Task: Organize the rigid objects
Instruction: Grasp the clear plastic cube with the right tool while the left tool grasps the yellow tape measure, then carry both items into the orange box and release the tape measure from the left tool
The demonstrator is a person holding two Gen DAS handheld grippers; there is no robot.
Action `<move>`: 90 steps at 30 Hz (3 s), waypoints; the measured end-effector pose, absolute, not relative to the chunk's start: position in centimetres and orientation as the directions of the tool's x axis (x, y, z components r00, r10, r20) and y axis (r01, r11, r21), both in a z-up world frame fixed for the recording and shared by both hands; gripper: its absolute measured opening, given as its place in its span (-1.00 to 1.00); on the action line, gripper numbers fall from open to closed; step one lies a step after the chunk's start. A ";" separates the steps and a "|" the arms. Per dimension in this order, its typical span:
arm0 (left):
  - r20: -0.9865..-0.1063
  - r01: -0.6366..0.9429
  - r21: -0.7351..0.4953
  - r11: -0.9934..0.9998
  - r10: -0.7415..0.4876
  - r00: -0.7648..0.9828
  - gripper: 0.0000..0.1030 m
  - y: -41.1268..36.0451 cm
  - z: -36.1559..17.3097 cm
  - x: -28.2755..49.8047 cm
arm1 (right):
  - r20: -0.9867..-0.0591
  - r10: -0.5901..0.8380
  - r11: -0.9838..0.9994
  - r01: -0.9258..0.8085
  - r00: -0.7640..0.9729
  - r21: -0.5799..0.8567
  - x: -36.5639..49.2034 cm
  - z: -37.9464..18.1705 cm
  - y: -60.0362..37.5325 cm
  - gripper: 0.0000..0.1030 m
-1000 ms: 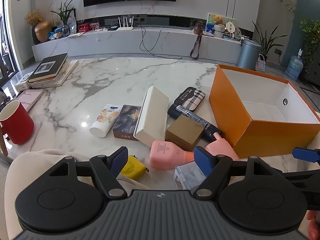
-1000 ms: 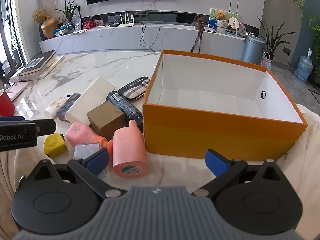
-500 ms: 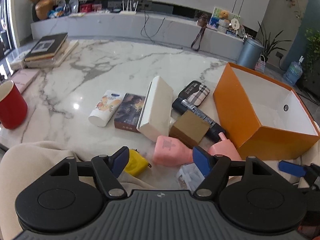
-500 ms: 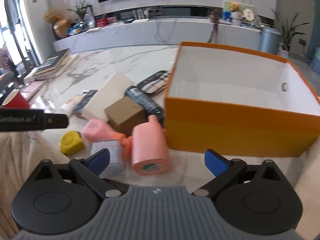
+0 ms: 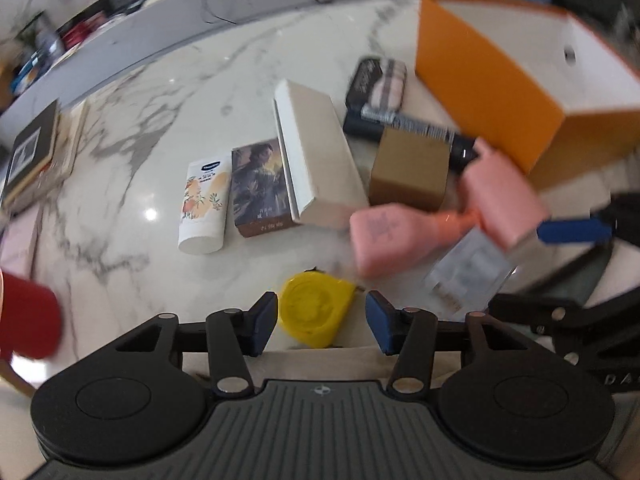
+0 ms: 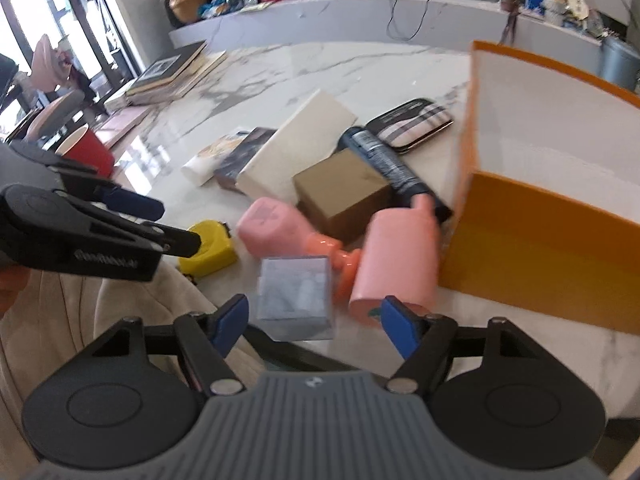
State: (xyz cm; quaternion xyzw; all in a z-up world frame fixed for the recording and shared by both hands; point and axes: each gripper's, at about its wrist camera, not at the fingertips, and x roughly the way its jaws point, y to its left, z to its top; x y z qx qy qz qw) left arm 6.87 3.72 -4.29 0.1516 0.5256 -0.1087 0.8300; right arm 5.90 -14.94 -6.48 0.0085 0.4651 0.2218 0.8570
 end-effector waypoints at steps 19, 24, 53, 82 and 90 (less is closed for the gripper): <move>-0.968 0.491 0.128 0.861 0.001 0.252 0.54 3.9 -8.3 11.7 | -0.874 0.390 0.865 -0.440 0.289 0.241 9.8 -9.6 -11.6 0.14; -0.971 0.520 0.143 0.842 0.016 0.240 0.45 3.6 -9.3 11.6 | -0.871 0.395 0.867 -0.433 0.292 0.248 10.2 -9.8 -11.9 0.02; -0.880 0.393 0.041 0.919 -0.153 0.449 0.13 3.0 -2.6 9.1 | -0.785 0.429 0.847 -0.502 0.446 0.178 8.7 -4.2 -13.6 -0.09; -0.774 0.628 0.092 0.772 -0.342 0.533 0.13 -13.7 2.8 18.7 | -0.791 0.231 0.950 -0.305 0.566 0.059 20.4 -0.4 -28.4 -0.09; -0.816 0.749 0.271 0.605 -0.268 0.512 0.13 -17.9 -2.7 20.3 | -0.854 0.205 0.958 -0.275 0.478 0.076 23.1 -4.8 -30.8 -0.09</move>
